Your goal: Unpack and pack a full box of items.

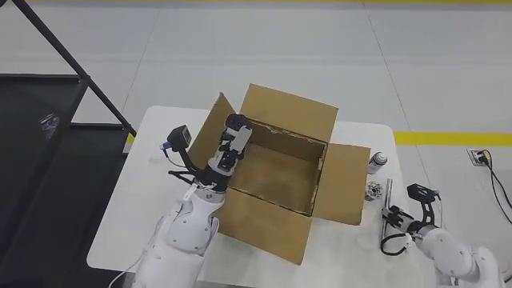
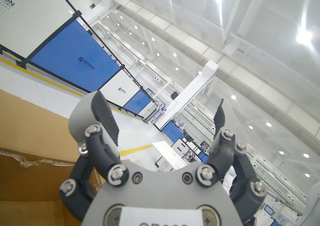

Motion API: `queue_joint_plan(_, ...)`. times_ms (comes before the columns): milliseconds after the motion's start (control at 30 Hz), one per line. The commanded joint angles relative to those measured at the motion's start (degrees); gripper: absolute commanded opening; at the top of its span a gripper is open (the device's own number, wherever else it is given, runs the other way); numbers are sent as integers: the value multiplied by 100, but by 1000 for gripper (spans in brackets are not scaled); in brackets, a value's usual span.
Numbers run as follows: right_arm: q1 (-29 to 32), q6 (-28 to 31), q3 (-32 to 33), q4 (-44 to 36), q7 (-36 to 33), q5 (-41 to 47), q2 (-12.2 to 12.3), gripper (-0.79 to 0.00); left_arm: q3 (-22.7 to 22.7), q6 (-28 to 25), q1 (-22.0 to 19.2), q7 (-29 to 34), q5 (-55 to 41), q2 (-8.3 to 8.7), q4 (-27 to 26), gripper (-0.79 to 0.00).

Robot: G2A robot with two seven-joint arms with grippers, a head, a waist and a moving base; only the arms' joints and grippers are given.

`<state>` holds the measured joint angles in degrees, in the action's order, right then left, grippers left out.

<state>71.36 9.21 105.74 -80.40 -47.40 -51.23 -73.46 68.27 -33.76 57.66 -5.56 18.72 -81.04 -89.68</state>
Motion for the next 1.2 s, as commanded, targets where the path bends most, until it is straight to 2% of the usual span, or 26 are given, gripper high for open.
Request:
queue_joint_plan(0, -39, -30, -32, 50, 4, -15, 16, -656, 13, -5, 23, -3, 26, -2, -19, 0)
queue_joint_plan(67, -63, -91, -57, 74, 25, -26, 30, -582, 30, -7, 56, -17, 47, -3, -41, 0)
queue_joint_plan(233, -30, -165, -69, -11, 93, 19, 65, -474, 70, 10, 127, -27, 87, -5, -119, 0)
queue_joint_plan(400, 146, -355, 86, -371, 305, 178, 97, -453, 91, 23, 190, -36, 118, -10, -177, 0)
queue_joint_plan(567, 543, -305, 434, -1230, 562, 739, 121, -428, 118, 19, 256, -39, 147, -12, -246, 0)
queue_joint_plan(667, 767, 7, 623, -1677, 578, 1308, 135, -419, 119, 11, 298, -50, 182, -15, -283, 0)
queue_joint_plan(733, 819, 496, 654, -1839, 364, 1772, 161, -416, 126, -4, 335, -69, 203, -16, -319, 0)
queue_joint_plan(800, 787, 921, 690, -1851, 111, 2187, 198, -382, 151, -23, 382, -108, 223, -15, -353, 0)
queue_joint_plan(967, 544, 1794, 560, -1699, -513, 2960, 296, -416, 224, -51, 527, -203, 316, -10, -458, 0)
queue_joint_plan(1033, 399, 1979, 461, -1607, -824, 3162, 341, -416, 233, -63, 579, -240, 350, -11, -498, 0)
queue_joint_plan(1167, 81, 1925, 196, -1427, -1419, 3372, 422, -419, 240, -72, 662, -289, 391, -15, -570, 0)
